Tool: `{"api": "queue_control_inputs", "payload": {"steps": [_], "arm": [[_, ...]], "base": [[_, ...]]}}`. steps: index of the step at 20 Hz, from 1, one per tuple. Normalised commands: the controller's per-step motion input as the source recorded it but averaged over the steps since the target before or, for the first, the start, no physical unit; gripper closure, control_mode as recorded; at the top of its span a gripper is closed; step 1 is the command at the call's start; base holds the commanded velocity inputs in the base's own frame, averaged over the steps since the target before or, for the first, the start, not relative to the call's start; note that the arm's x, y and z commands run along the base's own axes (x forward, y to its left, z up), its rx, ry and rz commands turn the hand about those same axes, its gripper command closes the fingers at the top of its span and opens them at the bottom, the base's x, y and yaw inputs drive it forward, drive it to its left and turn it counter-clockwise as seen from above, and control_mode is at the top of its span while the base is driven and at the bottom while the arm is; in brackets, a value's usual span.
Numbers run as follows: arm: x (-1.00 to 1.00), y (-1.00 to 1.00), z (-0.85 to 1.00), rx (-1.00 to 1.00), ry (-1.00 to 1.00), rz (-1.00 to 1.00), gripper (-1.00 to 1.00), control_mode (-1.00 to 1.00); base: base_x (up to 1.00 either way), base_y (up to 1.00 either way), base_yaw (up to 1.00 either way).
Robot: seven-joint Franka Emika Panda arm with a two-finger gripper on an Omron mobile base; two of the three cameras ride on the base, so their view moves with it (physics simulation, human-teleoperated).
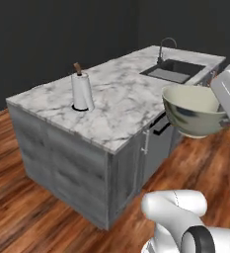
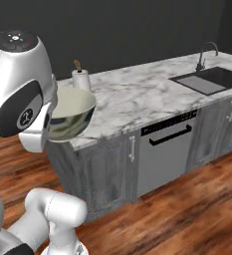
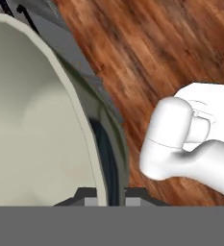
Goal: Pick up the bowls from the cabinet and place each bowl in front of a stool on the dining counter.
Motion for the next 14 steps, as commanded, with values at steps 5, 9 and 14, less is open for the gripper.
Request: {"api": "queue_control_inputs", "payload": {"steps": [5,9,14], "arm": [[0.00,0.00,0.00,0.00,0.00,0.00,1.00,1.00],[0.00,0.00,0.00,0.00,0.00,0.00,1.00,1.00],[0.00,0.00,0.00,0.00,0.00,0.00,1.00,1.00]], "base": [[0.31,1.00,0.10],[0.93,1.00,-0.17],[0.92,1.00,-0.26]]}}
